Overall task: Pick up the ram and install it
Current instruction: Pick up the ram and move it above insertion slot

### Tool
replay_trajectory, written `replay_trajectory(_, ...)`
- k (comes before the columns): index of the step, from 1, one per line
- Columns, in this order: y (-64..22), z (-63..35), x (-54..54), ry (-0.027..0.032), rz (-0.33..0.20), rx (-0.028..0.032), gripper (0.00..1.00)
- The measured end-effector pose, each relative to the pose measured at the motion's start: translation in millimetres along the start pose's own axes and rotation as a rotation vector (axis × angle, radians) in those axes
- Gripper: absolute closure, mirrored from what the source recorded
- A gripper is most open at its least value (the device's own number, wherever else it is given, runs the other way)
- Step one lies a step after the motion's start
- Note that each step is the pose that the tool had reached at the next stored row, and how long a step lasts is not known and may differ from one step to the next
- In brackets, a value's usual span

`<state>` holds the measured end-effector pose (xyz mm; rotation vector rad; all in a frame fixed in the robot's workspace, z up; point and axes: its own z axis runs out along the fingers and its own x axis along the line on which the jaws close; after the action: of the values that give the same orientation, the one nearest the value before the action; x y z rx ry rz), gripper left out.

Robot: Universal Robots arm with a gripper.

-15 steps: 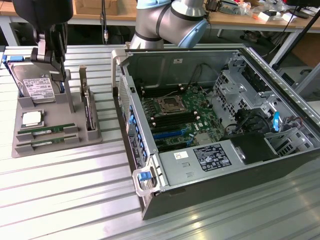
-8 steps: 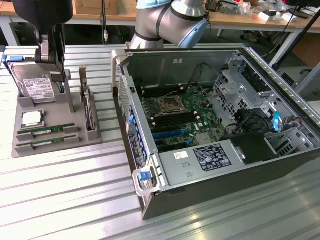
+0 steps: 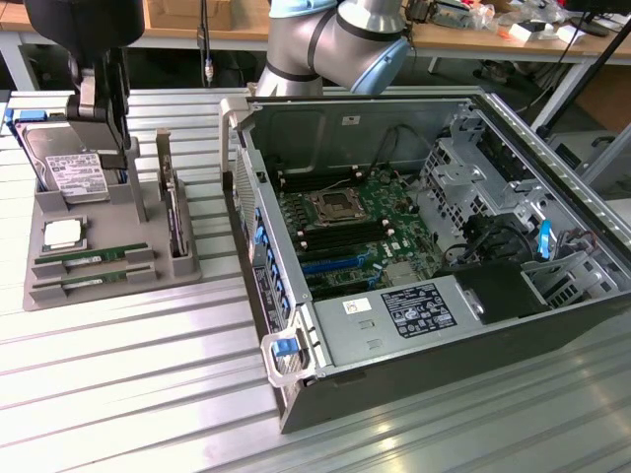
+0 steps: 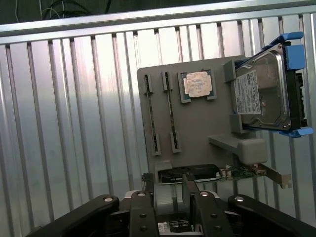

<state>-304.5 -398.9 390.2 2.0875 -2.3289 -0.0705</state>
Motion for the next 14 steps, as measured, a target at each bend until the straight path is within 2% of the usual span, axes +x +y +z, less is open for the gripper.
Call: replay_trajectory(14,-0.5,10.6,0.2,0.0000,0.000,0.0000,0.64)
